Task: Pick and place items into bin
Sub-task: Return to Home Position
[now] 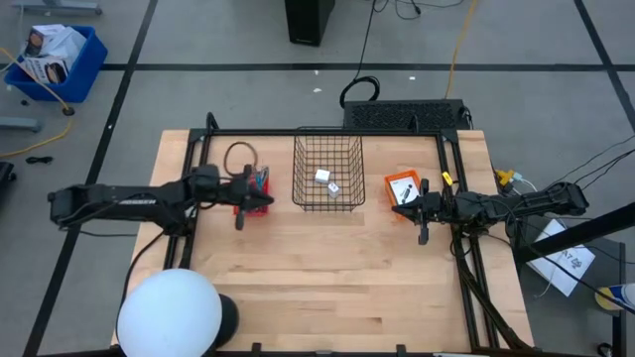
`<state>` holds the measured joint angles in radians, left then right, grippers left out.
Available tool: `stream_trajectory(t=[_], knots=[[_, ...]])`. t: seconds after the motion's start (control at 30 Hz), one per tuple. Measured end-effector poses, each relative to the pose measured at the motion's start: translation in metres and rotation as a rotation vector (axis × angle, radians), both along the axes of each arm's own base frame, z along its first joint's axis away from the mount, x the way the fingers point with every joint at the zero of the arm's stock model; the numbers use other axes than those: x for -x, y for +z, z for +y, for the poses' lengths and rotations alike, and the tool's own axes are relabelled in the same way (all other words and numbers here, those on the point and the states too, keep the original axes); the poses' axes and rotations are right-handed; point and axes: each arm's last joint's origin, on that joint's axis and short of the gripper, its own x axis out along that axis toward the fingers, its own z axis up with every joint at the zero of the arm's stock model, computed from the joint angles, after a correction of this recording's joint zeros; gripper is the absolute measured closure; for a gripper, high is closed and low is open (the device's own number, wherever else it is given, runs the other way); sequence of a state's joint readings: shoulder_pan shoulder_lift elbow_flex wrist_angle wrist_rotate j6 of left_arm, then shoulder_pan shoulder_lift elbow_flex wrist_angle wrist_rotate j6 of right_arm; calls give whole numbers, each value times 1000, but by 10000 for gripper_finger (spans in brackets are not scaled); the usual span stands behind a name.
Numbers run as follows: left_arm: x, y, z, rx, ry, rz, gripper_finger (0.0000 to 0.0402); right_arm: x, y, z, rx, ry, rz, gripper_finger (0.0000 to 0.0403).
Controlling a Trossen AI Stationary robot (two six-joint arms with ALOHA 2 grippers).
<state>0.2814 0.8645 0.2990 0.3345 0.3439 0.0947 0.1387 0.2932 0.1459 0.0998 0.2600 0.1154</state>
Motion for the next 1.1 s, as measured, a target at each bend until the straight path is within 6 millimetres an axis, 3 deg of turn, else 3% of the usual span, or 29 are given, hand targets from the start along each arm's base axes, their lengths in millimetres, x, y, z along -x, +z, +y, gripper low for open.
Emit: stream_trajectory(t=[0.27,0.47,0.67,0.87,1.1], knots=[[31,-12,-11,-14,-54,-160,398,0,0,0,0,0,0,403],[44,-12,-15,-45,-80,-230,376,0,0,0,0,0,0,403],[53,-12,-16,6,-119,-221,396,0,0,0,0,0,0,403],[59,-14,-18,117,-105,-186,389,0,0,0,0,0,0,403],[70,-11,-20,81,-75,-221,388,0,0,0,0,0,0,403]])
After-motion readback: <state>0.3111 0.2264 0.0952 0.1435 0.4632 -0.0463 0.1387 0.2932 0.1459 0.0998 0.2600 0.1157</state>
